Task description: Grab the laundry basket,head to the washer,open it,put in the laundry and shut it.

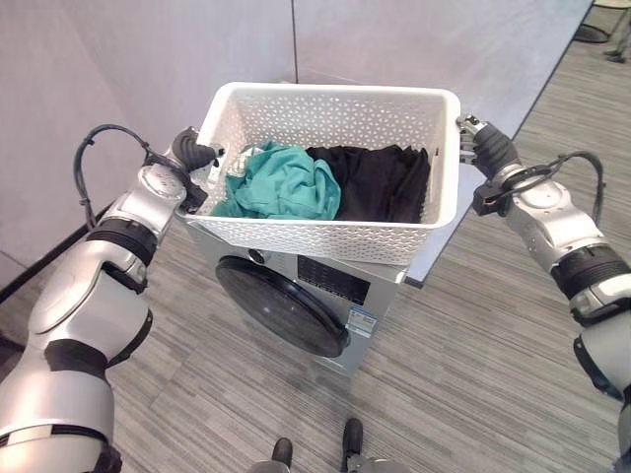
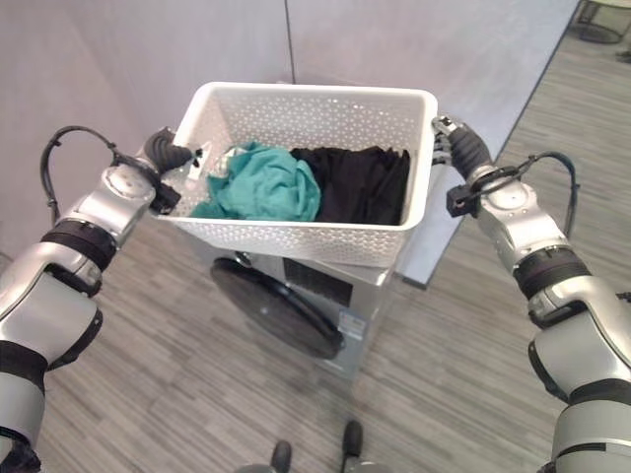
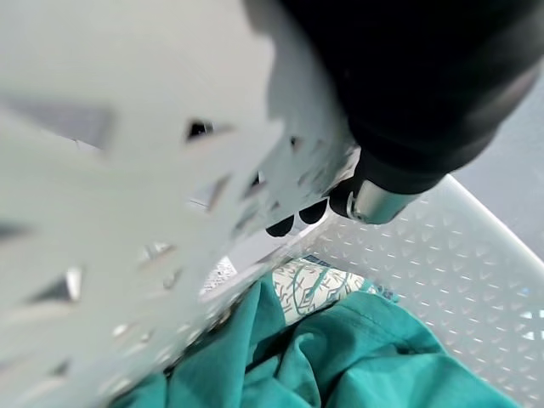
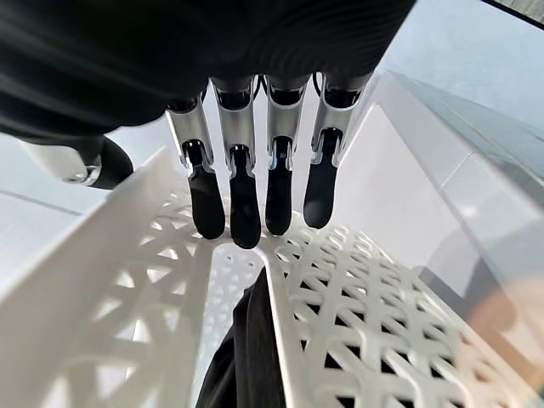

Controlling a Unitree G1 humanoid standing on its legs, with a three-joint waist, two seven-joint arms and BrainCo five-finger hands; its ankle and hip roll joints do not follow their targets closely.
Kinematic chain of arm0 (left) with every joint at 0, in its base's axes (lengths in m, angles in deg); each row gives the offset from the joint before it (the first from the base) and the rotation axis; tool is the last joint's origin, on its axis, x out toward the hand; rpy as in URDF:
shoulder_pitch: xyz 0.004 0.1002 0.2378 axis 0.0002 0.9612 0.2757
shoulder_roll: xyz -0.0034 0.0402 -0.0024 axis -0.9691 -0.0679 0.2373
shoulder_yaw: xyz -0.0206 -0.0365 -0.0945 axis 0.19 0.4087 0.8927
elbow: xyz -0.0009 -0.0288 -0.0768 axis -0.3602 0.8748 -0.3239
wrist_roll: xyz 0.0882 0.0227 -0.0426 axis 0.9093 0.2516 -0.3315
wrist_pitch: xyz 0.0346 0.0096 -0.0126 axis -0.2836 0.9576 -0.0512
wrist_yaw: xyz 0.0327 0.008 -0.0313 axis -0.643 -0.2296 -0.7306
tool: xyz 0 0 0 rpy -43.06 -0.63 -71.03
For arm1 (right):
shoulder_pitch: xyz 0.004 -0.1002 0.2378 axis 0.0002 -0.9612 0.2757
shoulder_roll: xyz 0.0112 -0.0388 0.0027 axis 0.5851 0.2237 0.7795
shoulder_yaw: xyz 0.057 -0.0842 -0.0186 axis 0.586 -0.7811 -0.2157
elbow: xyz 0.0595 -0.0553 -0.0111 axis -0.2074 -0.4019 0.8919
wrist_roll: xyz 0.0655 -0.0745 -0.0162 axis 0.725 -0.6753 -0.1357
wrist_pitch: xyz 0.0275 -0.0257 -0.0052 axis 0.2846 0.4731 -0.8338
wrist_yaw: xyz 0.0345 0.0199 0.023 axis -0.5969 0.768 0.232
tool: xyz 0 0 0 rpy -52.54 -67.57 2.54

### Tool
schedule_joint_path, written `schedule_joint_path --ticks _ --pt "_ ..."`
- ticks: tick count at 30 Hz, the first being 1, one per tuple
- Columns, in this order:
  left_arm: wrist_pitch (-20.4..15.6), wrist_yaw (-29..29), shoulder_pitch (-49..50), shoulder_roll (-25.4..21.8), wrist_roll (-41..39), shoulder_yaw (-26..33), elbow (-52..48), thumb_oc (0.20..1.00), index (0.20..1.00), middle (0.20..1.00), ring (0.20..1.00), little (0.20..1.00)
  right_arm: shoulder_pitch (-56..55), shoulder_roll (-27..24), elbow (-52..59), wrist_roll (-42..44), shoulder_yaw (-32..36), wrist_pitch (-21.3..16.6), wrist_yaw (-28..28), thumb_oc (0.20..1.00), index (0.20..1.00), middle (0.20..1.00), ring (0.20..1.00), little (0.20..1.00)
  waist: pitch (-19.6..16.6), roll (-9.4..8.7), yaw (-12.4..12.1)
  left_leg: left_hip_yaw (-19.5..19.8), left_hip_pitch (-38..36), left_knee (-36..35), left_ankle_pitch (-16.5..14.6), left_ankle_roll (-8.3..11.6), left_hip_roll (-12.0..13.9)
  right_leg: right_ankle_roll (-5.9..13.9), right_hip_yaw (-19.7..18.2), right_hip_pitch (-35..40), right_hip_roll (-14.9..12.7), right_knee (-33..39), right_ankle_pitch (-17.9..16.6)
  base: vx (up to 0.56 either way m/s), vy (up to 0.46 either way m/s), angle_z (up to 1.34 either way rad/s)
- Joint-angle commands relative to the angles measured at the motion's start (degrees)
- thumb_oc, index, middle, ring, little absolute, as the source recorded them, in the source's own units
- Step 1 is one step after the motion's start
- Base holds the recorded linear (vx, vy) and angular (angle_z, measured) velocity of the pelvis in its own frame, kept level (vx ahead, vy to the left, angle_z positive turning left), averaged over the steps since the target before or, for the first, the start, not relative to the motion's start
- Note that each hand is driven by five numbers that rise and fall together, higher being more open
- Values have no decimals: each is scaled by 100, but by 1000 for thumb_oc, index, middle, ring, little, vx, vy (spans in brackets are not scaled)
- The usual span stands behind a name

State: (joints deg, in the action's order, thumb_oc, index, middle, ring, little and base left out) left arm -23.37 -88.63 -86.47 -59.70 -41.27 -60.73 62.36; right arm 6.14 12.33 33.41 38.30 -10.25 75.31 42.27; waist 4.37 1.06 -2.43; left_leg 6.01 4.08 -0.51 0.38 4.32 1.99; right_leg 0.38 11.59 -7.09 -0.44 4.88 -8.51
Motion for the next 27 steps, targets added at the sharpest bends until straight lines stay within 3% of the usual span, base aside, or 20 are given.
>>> schedule_joint_path --ticks 1,7,27 --pt "-688 -190 -597 642 -105 -233 176 200 200 200 200 200 743 110 -504 4 -78 -38 -126 200 200 200 200 200 295 1 157 28 -387 -163 -20 104 -156 764 -547 475 -332 -1 541 95 -93 8" --pt "-670 -286 -970 662 -143 -445 272 200 200 200 200 200 817 249 -604 -14 -71 -69 -274 200 200 200 200 200 325 122 259 91 -195 -449 199 93 -97 768 -637 211 -280 12 485 34 -33 6" --pt "-740 -528 -1757 817 -425 -491 438 200 200 200 200 200 956 392 18 -408 -188 -313 -613 200 200 200 200 200 607 555 379 67 488 -449 365 141 -107 821 -1068 -616 -278 12 389 31 -11 -8"
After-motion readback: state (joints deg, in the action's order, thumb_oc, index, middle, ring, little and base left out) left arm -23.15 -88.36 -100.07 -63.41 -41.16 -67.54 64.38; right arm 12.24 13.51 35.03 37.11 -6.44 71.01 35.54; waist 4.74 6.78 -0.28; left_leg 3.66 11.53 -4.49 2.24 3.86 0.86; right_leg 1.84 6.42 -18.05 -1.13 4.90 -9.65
